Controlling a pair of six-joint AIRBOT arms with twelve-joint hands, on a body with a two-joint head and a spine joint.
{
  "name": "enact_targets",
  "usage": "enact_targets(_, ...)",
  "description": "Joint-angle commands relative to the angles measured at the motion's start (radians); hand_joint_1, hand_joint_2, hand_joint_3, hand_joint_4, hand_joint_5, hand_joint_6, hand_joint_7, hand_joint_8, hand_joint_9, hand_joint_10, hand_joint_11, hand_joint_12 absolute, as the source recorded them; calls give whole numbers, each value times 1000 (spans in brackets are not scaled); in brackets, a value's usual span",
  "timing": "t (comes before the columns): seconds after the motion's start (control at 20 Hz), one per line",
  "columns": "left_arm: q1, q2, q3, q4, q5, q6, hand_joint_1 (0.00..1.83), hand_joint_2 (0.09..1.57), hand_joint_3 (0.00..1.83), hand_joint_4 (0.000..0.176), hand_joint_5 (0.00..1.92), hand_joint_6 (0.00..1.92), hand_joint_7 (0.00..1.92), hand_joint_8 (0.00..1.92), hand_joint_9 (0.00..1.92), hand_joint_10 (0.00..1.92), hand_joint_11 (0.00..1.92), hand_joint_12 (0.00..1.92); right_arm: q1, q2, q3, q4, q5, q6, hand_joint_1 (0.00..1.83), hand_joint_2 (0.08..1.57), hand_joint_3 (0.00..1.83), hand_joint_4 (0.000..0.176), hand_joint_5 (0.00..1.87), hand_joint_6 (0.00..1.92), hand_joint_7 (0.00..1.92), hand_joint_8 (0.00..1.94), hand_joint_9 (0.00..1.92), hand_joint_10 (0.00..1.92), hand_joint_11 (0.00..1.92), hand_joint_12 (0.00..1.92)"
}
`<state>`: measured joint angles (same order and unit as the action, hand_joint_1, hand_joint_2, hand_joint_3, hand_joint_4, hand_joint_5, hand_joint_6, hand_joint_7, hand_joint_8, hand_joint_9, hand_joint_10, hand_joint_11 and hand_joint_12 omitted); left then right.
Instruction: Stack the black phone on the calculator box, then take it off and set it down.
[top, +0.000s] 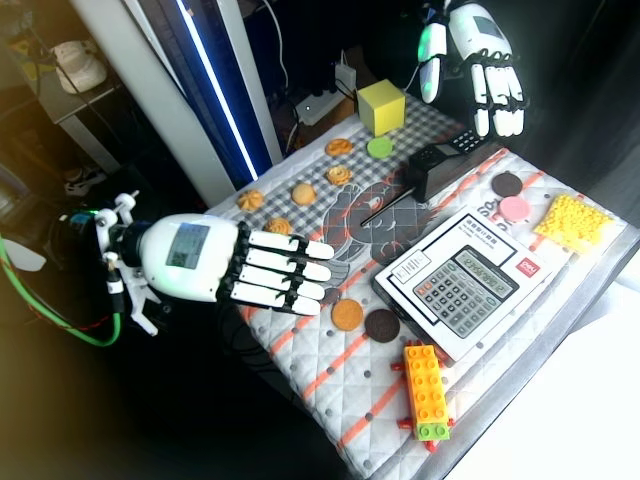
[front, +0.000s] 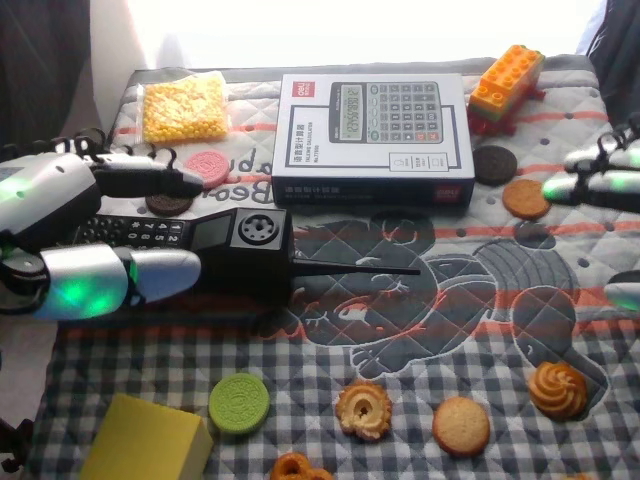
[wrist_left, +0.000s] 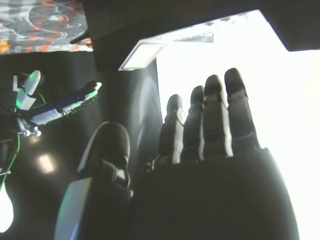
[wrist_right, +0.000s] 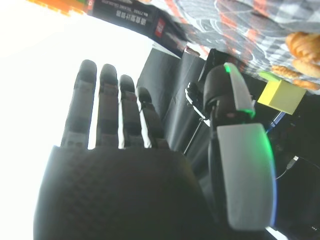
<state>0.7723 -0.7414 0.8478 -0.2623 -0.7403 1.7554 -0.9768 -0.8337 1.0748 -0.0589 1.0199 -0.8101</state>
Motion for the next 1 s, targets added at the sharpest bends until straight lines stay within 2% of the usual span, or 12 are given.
enact_targets(0.0, -19, 1, 10, 4, -112, -4, 573, 1064, 0, 51, 466, 2, 371, 0, 367, 9, 0, 887, 10, 3, 4, 24, 116, 0, 458, 1274, 4, 71, 410, 2, 358, 5, 432, 9, 231, 637)
enact_targets(0.1, -45, -4, 21, -12, -106, 30, 656, 962, 0, 119, 244, 0, 168, 3, 193, 3, 0, 562, 10, 3, 4, 23, 116, 0, 488, 1276, 1, 55, 437, 9, 401, 15, 472, 18, 263, 650)
enact_targets(0.15, -65, -11, 25, -29, -86, 88, 699, 908, 0, 165, 99, 0, 33, 0, 45, 5, 0, 181, 10, 3, 3, 22, 116, 0, 488, 1278, 2, 47, 449, 11, 414, 16, 472, 14, 253, 646)
enact_targets(0.2, -82, -19, 31, -39, -62, 130, 698, 879, 0, 174, 38, 4, 6, 0, 8, 0, 0, 35, 9, 3, 3, 22, 116, 0, 490, 1283, 4, 45, 453, 11, 420, 16, 473, 13, 252, 646)
enact_targets(0.25, -97, -29, 44, -42, -34, 140, 681, 847, 0, 176, 7, 0, 0, 0, 1, 0, 0, 6, 9, 3, 3, 21, 116, 0, 495, 1287, 4, 59, 454, 9, 424, 15, 449, 2, 232, 637)
enact_targets(0.35, -113, -51, 74, -53, 17, 140, 714, 775, 0, 176, 0, 0, 0, 0, 0, 0, 21, 13, 8, 3, 2, 20, 116, 0, 500, 1294, 5, 88, 441, 1, 418, 7, 412, 0, 194, 624)
enact_targets(0.4, -124, -65, 93, -58, 60, 140, 754, 761, 0, 176, 0, 0, 0, 0, 3, 1, 41, 24, 8, 3, 2, 19, 116, 0, 499, 1297, 6, 80, 438, 1, 429, 10, 463, 20, 240, 643)
enact_targets(0.5, -148, -90, 132, -58, 154, 140, 739, 788, 1, 176, 34, 10, 0, 0, 0, 0, 46, 28, 8, 3, 2, 17, 116, 0, 510, 1297, 1, 91, 433, 1, 426, 1, 437, 3, 232, 583)
enact_targets(0.6, -171, -109, 171, -58, 242, 140, 691, 833, 18, 176, 22, 8, 0, 0, 2, 0, 9, 14, 8, 3, 2, 14, 113, 0, 536, 1298, 0, 61, 456, 1, 430, 0, 439, 0, 258, 529)
enact_targets(0.8, -180, -132, 209, -63, 301, 140, 738, 850, 4, 176, 112, 9, 17, 1, 40, 5, 57, 50, 8, 1, 2, 11, 109, 0, 539, 1292, 2, 76, 445, 0, 432, 0, 444, 2, 307, 467)
enact_targets(0.9, -181, -148, 228, -72, 327, 140, 796, 828, 0, 138, 220, 12, 62, 3, 85, 5, 103, 92, 8, -1, 2, 10, 106, 0, 528, 1299, 3, 68, 427, 0, 419, 0, 455, 5, 310, 476)
enact_targets(0.95, -181, -152, 234, -75, 334, 140, 812, 839, 0, 60, 332, 13, 176, 8, 190, 14, 151, 136, 8, -3, 2, 10, 106, 0, 550, 1295, 1, 73, 414, 0, 408, 0, 509, 6, 298, 621)
